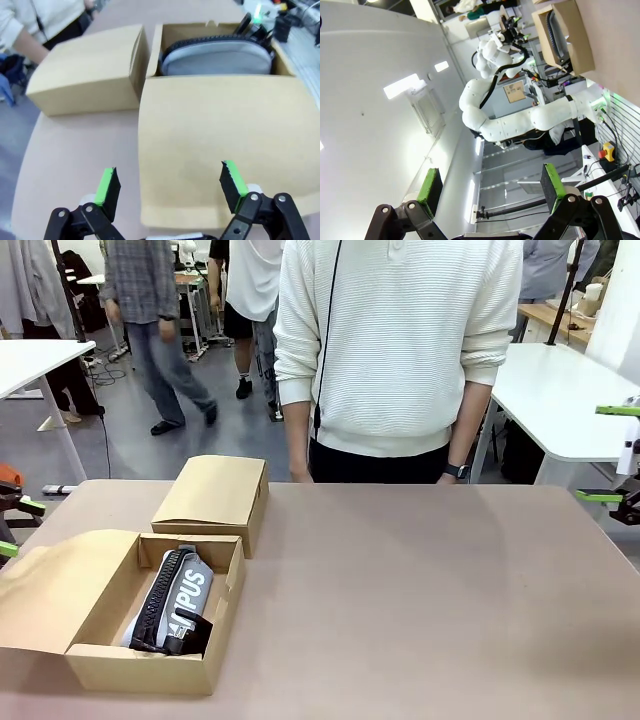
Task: Place items inside the box.
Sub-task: Close the lid of the Mailer Box closest to the robot.
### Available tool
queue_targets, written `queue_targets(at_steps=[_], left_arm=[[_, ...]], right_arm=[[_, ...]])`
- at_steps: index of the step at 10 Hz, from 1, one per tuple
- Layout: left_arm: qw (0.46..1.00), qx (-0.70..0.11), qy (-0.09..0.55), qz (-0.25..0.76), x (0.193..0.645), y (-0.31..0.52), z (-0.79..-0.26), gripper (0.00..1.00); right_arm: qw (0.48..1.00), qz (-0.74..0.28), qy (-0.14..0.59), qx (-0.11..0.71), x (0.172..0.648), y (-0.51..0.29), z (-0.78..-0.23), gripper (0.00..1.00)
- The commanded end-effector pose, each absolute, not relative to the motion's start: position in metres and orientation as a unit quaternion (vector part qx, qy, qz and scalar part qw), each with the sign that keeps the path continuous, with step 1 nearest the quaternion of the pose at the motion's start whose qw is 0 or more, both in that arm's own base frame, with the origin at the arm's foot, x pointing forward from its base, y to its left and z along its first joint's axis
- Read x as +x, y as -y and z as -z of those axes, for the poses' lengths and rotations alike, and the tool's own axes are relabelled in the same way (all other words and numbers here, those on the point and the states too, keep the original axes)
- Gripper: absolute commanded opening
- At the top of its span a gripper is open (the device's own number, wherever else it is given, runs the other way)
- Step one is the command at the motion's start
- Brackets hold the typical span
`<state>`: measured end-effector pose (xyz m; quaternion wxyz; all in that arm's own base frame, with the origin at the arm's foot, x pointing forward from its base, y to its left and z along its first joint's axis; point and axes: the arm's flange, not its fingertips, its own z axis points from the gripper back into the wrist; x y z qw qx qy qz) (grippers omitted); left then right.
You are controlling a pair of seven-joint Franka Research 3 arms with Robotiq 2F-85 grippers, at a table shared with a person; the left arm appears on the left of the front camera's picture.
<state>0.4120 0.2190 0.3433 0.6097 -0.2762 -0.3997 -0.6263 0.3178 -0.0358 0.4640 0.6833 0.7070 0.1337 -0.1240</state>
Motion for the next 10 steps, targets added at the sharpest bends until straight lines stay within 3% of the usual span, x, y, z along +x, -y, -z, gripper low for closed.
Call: queue_targets(at_steps=[1, 8, 10], left_arm=[[0.643, -0.204, 0.375, 0.635, 0.395, -0.249, -0.321, 1.00], [0.738, -0.112, 0.285, 0.601, 0.417, -0.289, -0.278, 1.00], [0.747, -0.122, 0.268, 0.596, 0.419, -0.292, -0.264, 1.00]], right_arm=[[0.683, 0.120, -0.135, 0.708, 0.316, 0.038, -0.466, 1.00], [0.683, 0.120, -0.135, 0.708, 0.316, 0.038, -0.466, 1.00], [0.683, 0.120, -0.135, 0.708, 0.316, 0.038, -0.466, 1.00]])
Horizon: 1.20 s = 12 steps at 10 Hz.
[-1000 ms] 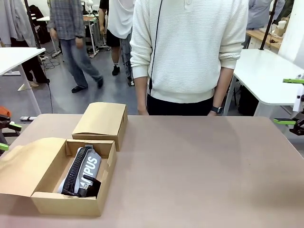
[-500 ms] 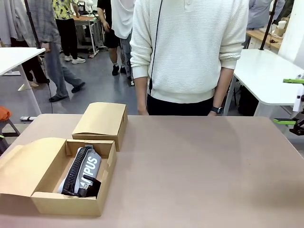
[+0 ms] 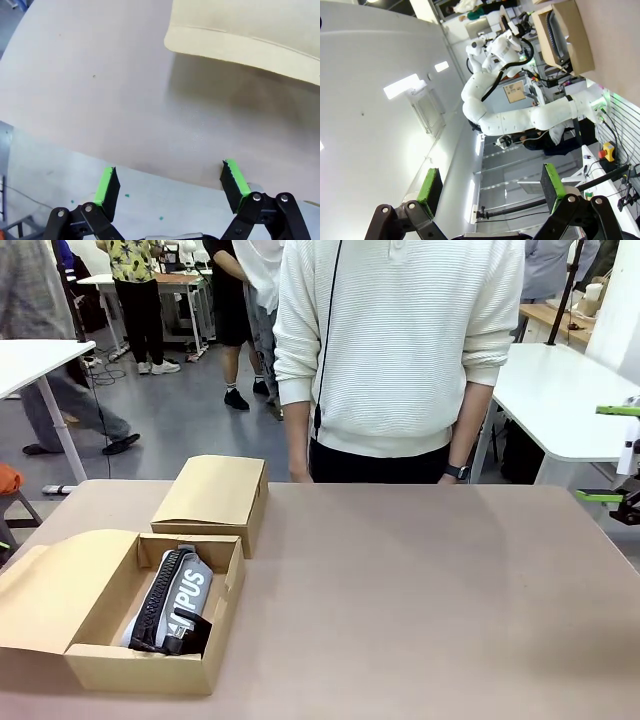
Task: Place items inside the box.
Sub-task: Close the lid of the Mailer Box closest to the robot.
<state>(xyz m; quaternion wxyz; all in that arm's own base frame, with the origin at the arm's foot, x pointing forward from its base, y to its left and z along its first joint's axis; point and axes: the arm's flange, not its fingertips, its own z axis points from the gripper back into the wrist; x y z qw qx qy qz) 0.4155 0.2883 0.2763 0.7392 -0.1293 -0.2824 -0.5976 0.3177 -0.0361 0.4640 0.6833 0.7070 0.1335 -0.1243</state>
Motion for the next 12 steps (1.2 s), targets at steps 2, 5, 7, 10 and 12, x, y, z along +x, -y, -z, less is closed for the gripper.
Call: queue_targets(at_steps=[2, 5, 7, 10, 12], left_arm=[[0.757, -0.103, 0.238, 0.600, 0.422, -0.289, -0.251, 1.00], [0.744, -0.143, 0.256, 0.600, 0.422, -0.289, -0.252, 1.00], [0.717, -0.180, 0.275, 0.614, 0.421, -0.271, -0.250, 1.00], [0.688, -0.208, 0.284, 0.634, 0.419, -0.243, -0.249, 1.00], [0.671, -0.225, 0.306, 0.637, 0.418, -0.232, -0.257, 1.00]], right_arm=[[0.683, 0.120, -0.135, 0.708, 0.316, 0.038, -0.466, 1.00], [0.683, 0.120, -0.135, 0.708, 0.316, 0.038, -0.466, 1.00], [0.683, 0.120, -0.135, 0.708, 0.316, 0.038, -0.466, 1.00], [0.683, 0.120, -0.135, 0.708, 0.316, 0.038, -0.466, 1.00], [0.683, 0.120, -0.135, 0.708, 0.316, 0.038, -0.466, 1.00]])
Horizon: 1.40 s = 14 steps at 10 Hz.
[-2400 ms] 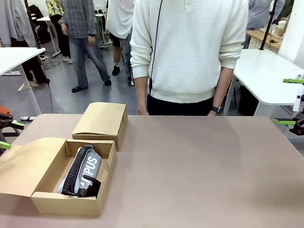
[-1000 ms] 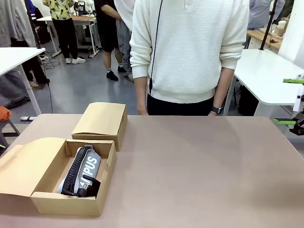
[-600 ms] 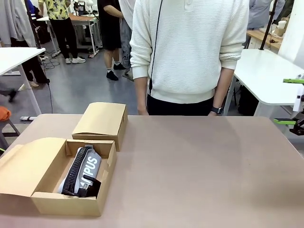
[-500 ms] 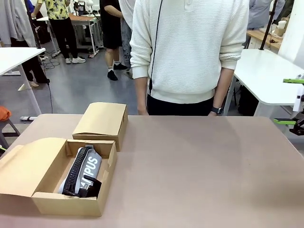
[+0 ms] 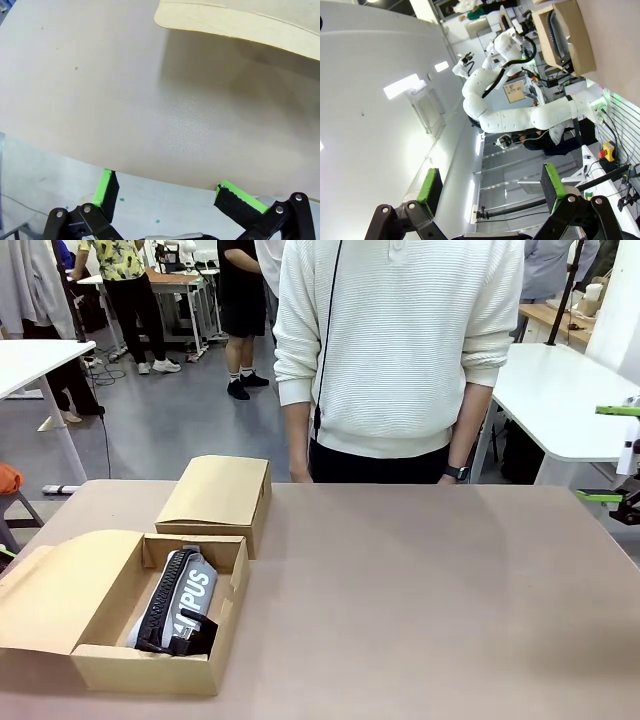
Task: Place items inside the box.
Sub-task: Close the lid of the Mailer Box closest to the robot.
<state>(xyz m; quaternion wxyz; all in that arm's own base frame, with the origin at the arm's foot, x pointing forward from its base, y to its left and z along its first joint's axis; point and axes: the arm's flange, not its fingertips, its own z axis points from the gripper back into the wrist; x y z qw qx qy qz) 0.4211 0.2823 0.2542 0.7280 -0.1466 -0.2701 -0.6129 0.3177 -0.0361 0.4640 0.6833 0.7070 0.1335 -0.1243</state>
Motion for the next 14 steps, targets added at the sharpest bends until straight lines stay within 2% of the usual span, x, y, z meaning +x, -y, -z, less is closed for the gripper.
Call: queue_targets(at_steps=[1, 3, 9, 14], left_arm=[[0.661, -0.236, 0.318, 0.637, 0.417, -0.230, -0.263, 1.00], [0.646, -0.234, 0.335, 0.644, 0.411, -0.228, -0.277, 1.00], [0.646, -0.199, 0.316, 0.666, 0.406, -0.227, -0.284, 1.00], [0.625, -0.143, 0.329, 0.694, 0.382, -0.227, -0.320, 1.00]], right_arm=[[0.683, 0.120, -0.135, 0.708, 0.316, 0.038, -0.466, 1.00], [0.683, 0.120, -0.135, 0.708, 0.316, 0.038, -0.466, 1.00], [0.683, 0.120, -0.135, 0.708, 0.316, 0.038, -0.466, 1.00], [0.683, 0.120, -0.135, 0.708, 0.316, 0.038, -0.466, 1.00]])
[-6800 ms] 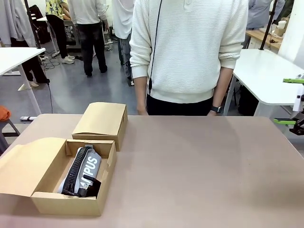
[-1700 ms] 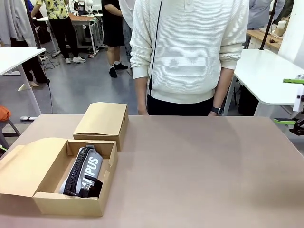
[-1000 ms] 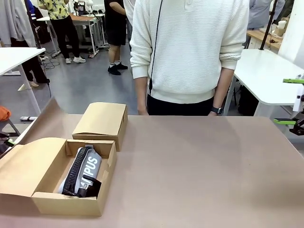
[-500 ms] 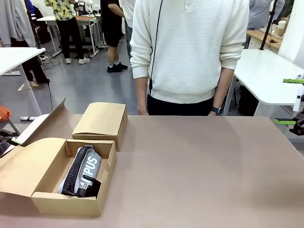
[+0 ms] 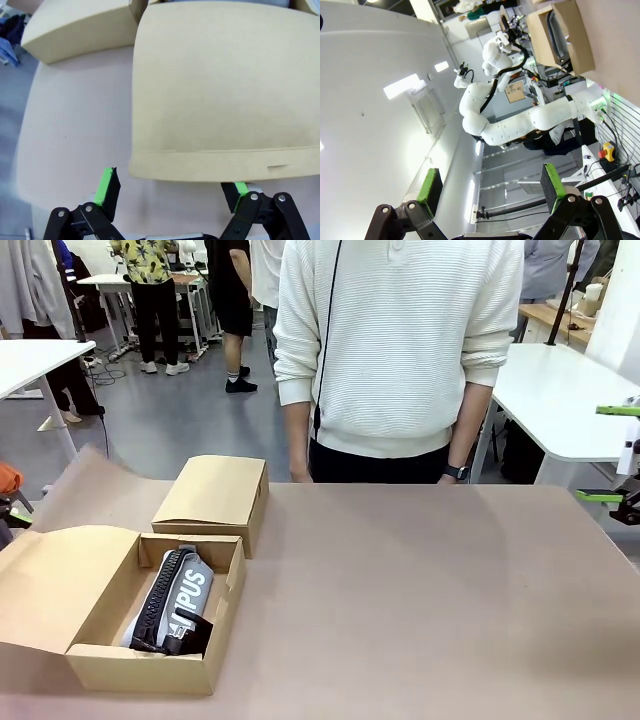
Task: Place items inside the box.
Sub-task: Close the lid of the Mailer Box closest to the robot.
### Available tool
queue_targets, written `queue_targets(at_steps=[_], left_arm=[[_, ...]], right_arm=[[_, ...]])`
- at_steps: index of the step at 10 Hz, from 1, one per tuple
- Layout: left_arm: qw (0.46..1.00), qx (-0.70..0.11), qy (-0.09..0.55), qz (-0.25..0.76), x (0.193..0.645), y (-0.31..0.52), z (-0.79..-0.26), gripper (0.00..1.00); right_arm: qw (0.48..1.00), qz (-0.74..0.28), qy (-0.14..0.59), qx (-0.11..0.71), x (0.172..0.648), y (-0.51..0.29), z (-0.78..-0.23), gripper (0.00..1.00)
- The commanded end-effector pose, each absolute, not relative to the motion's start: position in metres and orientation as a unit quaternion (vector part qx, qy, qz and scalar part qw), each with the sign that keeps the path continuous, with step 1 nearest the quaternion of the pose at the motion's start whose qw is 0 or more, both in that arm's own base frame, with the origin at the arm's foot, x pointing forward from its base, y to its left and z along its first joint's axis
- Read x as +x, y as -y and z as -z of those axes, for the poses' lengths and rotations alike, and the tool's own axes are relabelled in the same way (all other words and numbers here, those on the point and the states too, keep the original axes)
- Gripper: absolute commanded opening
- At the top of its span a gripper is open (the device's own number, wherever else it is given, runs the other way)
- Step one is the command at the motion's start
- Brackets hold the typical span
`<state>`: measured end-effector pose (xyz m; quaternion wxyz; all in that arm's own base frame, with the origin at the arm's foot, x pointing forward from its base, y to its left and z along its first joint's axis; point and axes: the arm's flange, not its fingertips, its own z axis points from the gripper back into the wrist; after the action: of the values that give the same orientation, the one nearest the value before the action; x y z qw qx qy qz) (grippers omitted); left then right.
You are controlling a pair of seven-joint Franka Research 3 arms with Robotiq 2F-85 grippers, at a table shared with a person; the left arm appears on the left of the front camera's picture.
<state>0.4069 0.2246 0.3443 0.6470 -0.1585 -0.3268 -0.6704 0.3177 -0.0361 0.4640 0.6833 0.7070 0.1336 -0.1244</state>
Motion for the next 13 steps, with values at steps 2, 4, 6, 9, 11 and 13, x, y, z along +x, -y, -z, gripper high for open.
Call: queue_targets(at_steps=[2, 4, 6, 9, 11, 13], left_arm=[[0.624, -0.159, 0.319, 0.696, 0.386, -0.220, -0.312, 1.00], [0.615, -0.180, 0.335, 0.690, 0.386, -0.219, -0.311, 1.00], [0.593, -0.211, 0.379, 0.679, 0.377, -0.215, -0.329, 1.00], [0.565, -0.270, 0.417, 0.659, 0.361, -0.202, -0.353, 1.00], [0.563, -0.295, 0.445, 0.631, 0.349, -0.181, -0.373, 1.00], [0.561, -0.278, 0.490, 0.607, 0.347, -0.148, -0.393, 1.00]], right_arm=[[0.683, 0.120, -0.135, 0.708, 0.316, 0.038, -0.466, 1.00], [0.683, 0.120, -0.135, 0.708, 0.316, 0.038, -0.466, 1.00], [0.683, 0.120, -0.135, 0.708, 0.316, 0.038, -0.466, 1.00], [0.683, 0.120, -0.135, 0.708, 0.316, 0.038, -0.466, 1.00], [0.683, 0.120, -0.135, 0.708, 0.316, 0.038, -0.466, 1.00], [0.683, 0.120, -0.135, 0.708, 0.316, 0.038, -0.466, 1.00]])
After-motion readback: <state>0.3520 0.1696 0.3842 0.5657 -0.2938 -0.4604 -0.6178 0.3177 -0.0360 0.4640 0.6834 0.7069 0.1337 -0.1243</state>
